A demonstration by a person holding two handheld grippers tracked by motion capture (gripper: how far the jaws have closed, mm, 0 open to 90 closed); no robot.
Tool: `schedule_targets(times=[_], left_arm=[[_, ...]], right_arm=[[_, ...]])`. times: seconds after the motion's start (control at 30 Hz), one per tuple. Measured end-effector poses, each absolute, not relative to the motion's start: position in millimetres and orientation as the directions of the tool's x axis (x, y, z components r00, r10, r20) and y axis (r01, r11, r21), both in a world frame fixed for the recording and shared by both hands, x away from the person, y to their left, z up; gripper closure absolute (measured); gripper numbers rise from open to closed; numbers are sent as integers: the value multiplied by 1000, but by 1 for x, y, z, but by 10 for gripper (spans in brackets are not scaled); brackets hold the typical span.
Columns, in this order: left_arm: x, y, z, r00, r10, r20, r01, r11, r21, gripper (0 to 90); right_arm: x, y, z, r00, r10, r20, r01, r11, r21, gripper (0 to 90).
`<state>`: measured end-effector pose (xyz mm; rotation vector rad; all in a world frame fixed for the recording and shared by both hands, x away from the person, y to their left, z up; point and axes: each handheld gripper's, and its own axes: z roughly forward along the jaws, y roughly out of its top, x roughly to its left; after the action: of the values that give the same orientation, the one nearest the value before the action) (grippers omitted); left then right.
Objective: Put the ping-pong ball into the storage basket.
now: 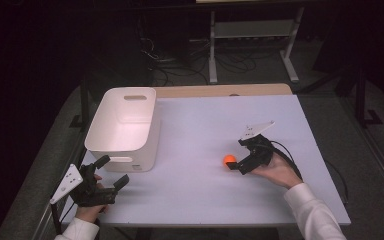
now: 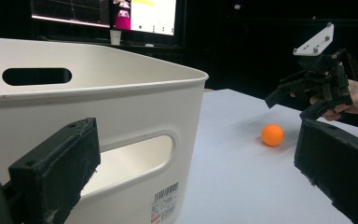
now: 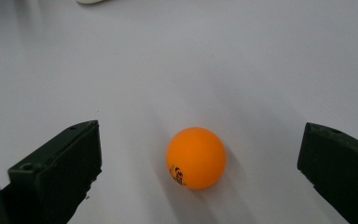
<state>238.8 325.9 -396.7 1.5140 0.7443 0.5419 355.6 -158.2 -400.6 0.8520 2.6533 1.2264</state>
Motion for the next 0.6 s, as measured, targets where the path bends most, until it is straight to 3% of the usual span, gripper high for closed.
schedule_targets(times=[0.6], left_arm=[[239, 325, -397, 677, 729, -106, 132, 22, 991, 0]], right_arm=[[366, -145, -416, -850, 506, 144, 458, 576, 677, 0]])
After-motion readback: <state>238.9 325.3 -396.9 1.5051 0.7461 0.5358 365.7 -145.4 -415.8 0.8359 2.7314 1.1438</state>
